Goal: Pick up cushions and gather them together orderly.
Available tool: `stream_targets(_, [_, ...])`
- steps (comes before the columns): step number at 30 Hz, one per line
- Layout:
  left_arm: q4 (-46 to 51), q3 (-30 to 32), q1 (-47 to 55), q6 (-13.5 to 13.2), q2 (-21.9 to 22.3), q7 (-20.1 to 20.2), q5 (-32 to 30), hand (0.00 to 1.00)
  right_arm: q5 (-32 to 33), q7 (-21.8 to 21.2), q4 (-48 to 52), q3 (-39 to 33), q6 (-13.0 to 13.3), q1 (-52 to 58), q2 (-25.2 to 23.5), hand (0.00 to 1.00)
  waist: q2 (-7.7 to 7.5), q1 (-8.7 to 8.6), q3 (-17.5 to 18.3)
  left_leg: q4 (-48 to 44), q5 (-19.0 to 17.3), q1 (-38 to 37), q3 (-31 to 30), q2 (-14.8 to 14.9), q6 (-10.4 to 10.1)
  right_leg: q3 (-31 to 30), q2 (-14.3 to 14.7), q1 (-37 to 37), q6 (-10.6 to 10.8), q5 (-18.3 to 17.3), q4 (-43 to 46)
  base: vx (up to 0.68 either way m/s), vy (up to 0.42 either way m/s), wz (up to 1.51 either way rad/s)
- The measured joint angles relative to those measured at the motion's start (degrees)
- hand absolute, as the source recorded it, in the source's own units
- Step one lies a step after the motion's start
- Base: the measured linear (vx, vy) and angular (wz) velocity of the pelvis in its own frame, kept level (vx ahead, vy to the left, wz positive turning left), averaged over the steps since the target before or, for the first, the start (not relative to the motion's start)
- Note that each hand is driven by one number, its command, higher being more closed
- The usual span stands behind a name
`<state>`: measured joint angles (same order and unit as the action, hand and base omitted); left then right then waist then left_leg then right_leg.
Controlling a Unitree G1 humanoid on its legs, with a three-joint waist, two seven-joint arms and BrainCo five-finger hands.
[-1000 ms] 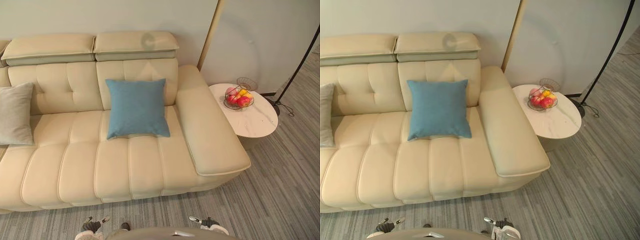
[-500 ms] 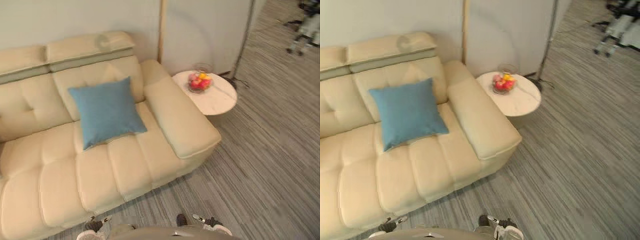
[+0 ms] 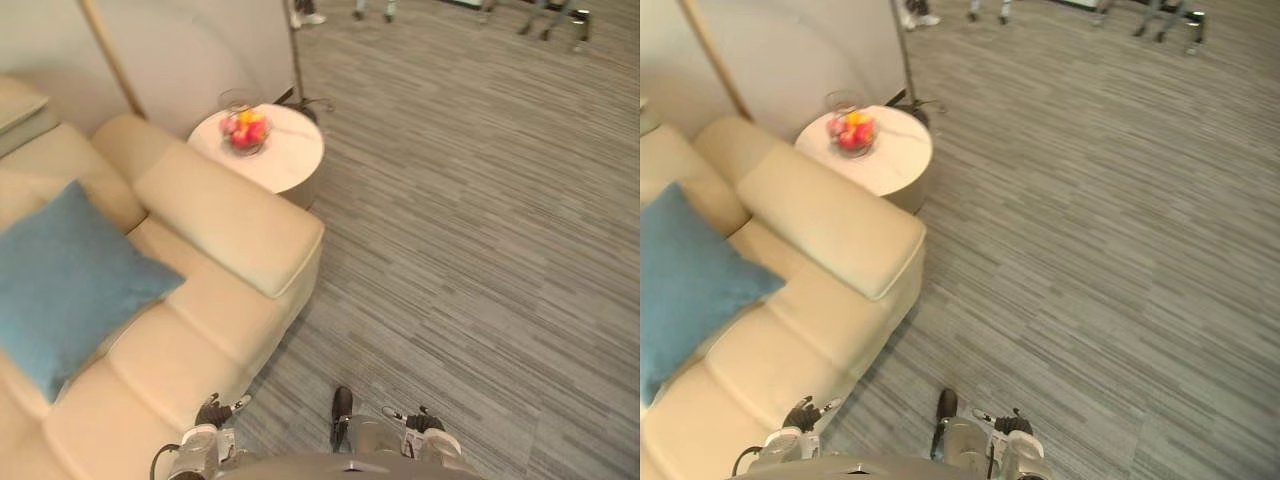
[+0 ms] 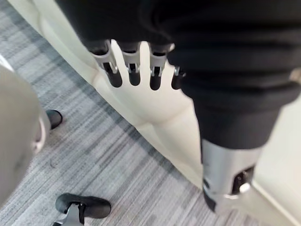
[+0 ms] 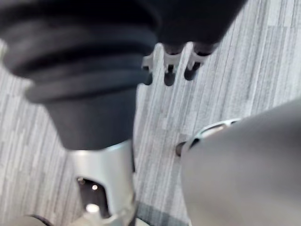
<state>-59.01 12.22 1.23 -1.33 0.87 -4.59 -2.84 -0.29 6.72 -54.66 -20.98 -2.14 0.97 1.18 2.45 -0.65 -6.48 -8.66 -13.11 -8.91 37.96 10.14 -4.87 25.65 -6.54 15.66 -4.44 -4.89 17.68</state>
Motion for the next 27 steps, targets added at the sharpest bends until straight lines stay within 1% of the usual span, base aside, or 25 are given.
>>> stream_targets(1, [0.2,0.0,-0.1,0.0,0.1,0.0,0.1,0.00,0.0,0.0,0.0,-0.2,0.0,-0.1,0.1,0.00,0.06,0.21,0.0,0.7,-0.3,-0.4,0.7,0.2,-0.7,2.4,-1.7,0.4,0.3,-0.8,2.1,0.10,-0.161,-0.52])
stream_targets(2, [-0.2,-0.1,-0.4,0.1,-0.4,-0.1,0.4,0.00,0.0,0.0,-0.2,-0.4,0.0,-0.2,0.2,0.00,-1.20,0.67,-0.2,1.0,-0.4,-1.3,1.6,-0.2,-2.5,4.5,-2.7,0.9,1.2,-1.2,4.5,0.08,-0.135,-0.48])
stream_targets(3, [-0.9,-0.2,-0.3,0.2,-0.6,0.0,0.4,0.00,0.0,0.0,-0.2,-0.8,0.0,-0.2,0.4,0.00,-0.71,0.60,-0.1,1.0,-0.3,-1.3,1.6,0.4,-2.4,2.8,-1.0,1.6,1.6,-1.7,4.7,0.13,-0.189,-0.62])
stream_targets(4, [-1.9,-0.5,-0.1,0.2,-0.9,0.0,0.4,0.00,0.0,0.0,-0.3,-1.1,0.0,-0.3,0.6,0.00,-0.63,0.79,0.0,0.6,0.1,-1.5,1.5,0.8,-2.7,1.6,-0.1,2.6,1.5,-2.5,5.3,0.18,-0.212,-0.69])
stream_targets(5, [-2.5,-1.0,0.1,0.3,-1.1,0.0,0.5,0.00,0.1,0.0,-0.5,-1.4,0.0,-0.5,0.9,0.00,-0.55,0.86,-0.2,-1.2,0.6,-1.5,1.4,1.3,-2.9,0.3,0.2,3.2,1.0,-3.5,6.2,0.24,-0.259,-0.72])
stream_targets(6, [-2.5,-1.2,-0.1,0.4,-1.4,0.0,0.5,0.00,0.2,0.0,-0.7,-1.8,0.0,-0.8,1.2,0.00,-0.43,0.36,-0.4,-5.6,0.6,-0.4,1.1,2.6,-2.9,-0.6,0.7,3.4,0.5,-3.9,6.8,0.26,-0.231,-0.67])
stream_targets(7, [-2.5,-1.2,-0.3,0.4,-1.4,0.0,0.5,0.00,0.3,0.1,-0.9,-2.2,-0.1,-0.8,1.5,0.00,-0.25,0.06,-0.5,-12.1,0.7,1.2,0.6,4.6,-2.6,-1.7,1.0,2.7,0.2,-4.4,6.9,0.21,-0.173,-0.58])
stream_targets(8, [-2.4,-1.2,-0.2,0.4,-1.2,0.0,0.5,0.00,0.4,0.1,-1.2,-2.7,-0.1,-0.8,1.5,0.00,-0.06,0.09,-0.9,-20.3,1.3,3.0,-1.3,7.1,-1.0,-2.9,1.6,1.1,-0.2,-4.9,6.4,0.18,-0.117,-0.52])
stream_targets(9, [-2.3,-1.0,-0.4,0.3,-0.8,-0.1,0.5,0.00,0.5,0.3,-1.2,-2.7,-0.3,-0.7,1.8,0.00,-0.42,0.09,-1.5,-25.5,0.6,4.6,-3.8,8.1,0.2,-4.1,2.4,-0.2,-0.2,-5.2,6.0,0.17,-0.089,-0.67])
stream_targets(10, [-1.8,-1.0,-0.6,0.2,-0.5,0.1,0.5,0.00,0.7,1.0,-1.5,-2.7,-0.5,-0.6,1.8,0.00,0.16,0.27,-1.7,-32.1,-1.9,7.5,-9.2,8.3,-0.2,-5.3,3.2,-2.2,-0.6,-5.5,5.3,0.15,-0.058,-0.64])
stream_targets(11, [-1.5,-1.0,-0.6,0.2,-0.5,0.1,0.6,0.00,1.0,1.4,-1.6,-2.5,-0.5,-0.5,1.7,0.00,0.08,0.35,-1.7,-33.9,-2.9,8.7,-11.3,7.6,-0.6,-6.4,3.8,-2.8,-0.9,-6.0,5.1,0.17,-0.023,-0.91])
stream_targets(12, [-0.5,-1.0,-0.4,0.2,-0.3,0.0,0.7,0.00,1.0,1.5,-1.6,-2.4,-0.5,-0.5,1.5,0.00,-0.04,0.77,-1.9,-35.3,-4.3,11.3,-15.4,5.9,-0.7,-8.4,4.4,-4.1,-1.1,-6.4,4.8,0.16,0.023,-1.00])
stream_targets(13, [0.5,-1.0,-0.5,0.1,-0.1,0.1,1.1,0.00,1.1,1.6,-1.9,-2.4,-0.5,-0.4,1.4,0.00,-0.14,1.14,-1.9,-34.5,-5.3,14.1,-19.0,3.8,-0.6,-11.0,5.1,-5.4,-0.8,-6.6,4.5,0.17,0.028,-0.97])
stream_targets(14, [0.9,-1.0,-0.5,0.1,0.0,0.1,1.1,0.00,1.1,1.6,-2.0,-2.3,-0.5,-0.4,1.3,0.00,-0.20,1.36,-2.0,-33.6,-5.4,14.9,-20.0,3.2,-0.5,-11.6,5.1,-5.7,-0.6,-6.5,4.4,0.19,0.089,-1.11])
stream_targets(15, [2.1,-0.9,-0.5,0.1,0.4,0.0,1.5,0.00,1.1,1.7,-2.0,-2.3,-0.5,-0.1,1.2,0.00,-0.34,2.18,-2.0,-28.9,-5.8,17.0,-23.9,0.8,-0.7,-14.6,5.5,-6.4,0.6,-6.4,4.4,0.17,0.148,-1.05])
stream_targets(16, [2.4,-0.6,-0.5,0.0,0.9,0.0,1.5,0.00,1.1,1.9,-2.0,-2.0,-0.5,-0.1,1.1,0.00,-0.35,2.61,-2.0,-24.8,-5.8,18.1,-27.3,-0.7,-0.7,-16.4,5.7,-6.6,1.4,-6.5,4.4,0.16,0.183,-1.09])
stream_targets(17, [2.5,-0.2,-0.5,0.0,0.9,0.0,1.5,0.00,1.2,2.0,-2.0,-1.7,-0.5,-0.1,1.1,0.00,-0.35,2.64,-2.0,-22.8,-5.8,18.5,-29.3,-1.6,-0.6,-17.7,6.0,-6.6,1.8,-6.7,4.4,0.13,0.221,-1.07])
stream_targets(18, [2.7,0.9,-0.6,0.0,1.4,0.0,1.6,0.00,1.4,2.1,-1.9,-0.3,-0.5,-0.2,0.9,0.00,-0.30,2.69,-1.9,-18.4,-5.1,19.6,-37.0,-3.8,-0.2,-20.6,6.7,-6.5,2.9,-7.2,4.5,0.11,0.199,-0.94])
stream_targets(19, [2.7,1.2,-0.6,0.0,1.5,0.0,1.6,0.00,1.7,2.1,-1.7,0.2,-0.5,-0.1,0.9,0.00,-0.25,2.70,-1.9,-16.9,-4.0,19.8,-39.7,-4.5,-0.3,-21.8,7.0,-6.3,3.4,-7.3,4.5,0.14,0.268,-1.11])
stream_targets(20, [2.6,1.3,-0.5,0.0,1.7,0.0,1.6,0.00,2.2,2.1,-1.4,0.7,-0.5,-0.1,0.8,0.00,-0.49,2.83,-1.5,-16.8,-1.4,19.3,-41.4,-5.7,0.5,-23.9,7.4,-6.0,4.3,-7.5,4.7,0.17,0.287,-0.88])
stream_targets(21, [2.4,1.6,-0.5,0.0,1.2,0.0,1.7,0.00,2.2,2.1,-1.0,0.7,-0.5,0.1,0.1,0.00,-0.98,2.77,-0.6,-16.3,-1.8,18.6,-39.4,-6.0,1.6,-25.8,7.1,-6.1,5.1,-7.4,4.0,0.22,0.338,-1.00])
stream_targets(22, [2.1,1.9,-0.5,0.0,0.7,0.0,1.6,0.00,2.2,2.1,-0.3,0.5,-0.4,1.5,-0.6,0.00,-2.32,2.34,0.2,-16.0,-2.2,17.9,-36.1,-5.6,2.3,-27.7,6.8,-6.8,6.2,-5.9,2.1,0.20,0.276,-0.85])
stream_targets(24, [1.5,2.5,-0.6,0.0,0.2,0.0,1.6,0.00,2.2,2.0,-0.3,0.5,-0.5,2.2,-1.4,0.00,-3.18,2.42,1.2,-15.7,-2.5,17.0,-32.8,-5.5,2.6,-30.4,6.8,-6.8,7.1,-4.5,0.2,0.19,0.239,-0.89])
stream_targets(25, [0.9,2.6,-0.7,0.1,-0.1,0.0,1.5,0.00,2.3,2.0,-0.3,0.6,-0.5,2.3,-1.9,0.00,-3.77,2.51,1.6,-14.3,-2.5,15.1,-30.3,-5.6,2.6,-32.1,6.9,-7.7,7.4,-3.0,-1.6,0.18,0.207,-1.07])
stream_targets(27, [0.3,2.7,-0.8,0.1,-0.1,0.0,1.5,0.00,2.3,2.0,-0.3,0.6,-0.4,2.2,-2.2,0.00,-4.00,2.78,1.8,-12.8,-2.5,12.7,-27.7,-5.7,2.7,-34.0,7.0,-8.9,7.6,-1.4,-3.6,0.11,0.129,-0.93])
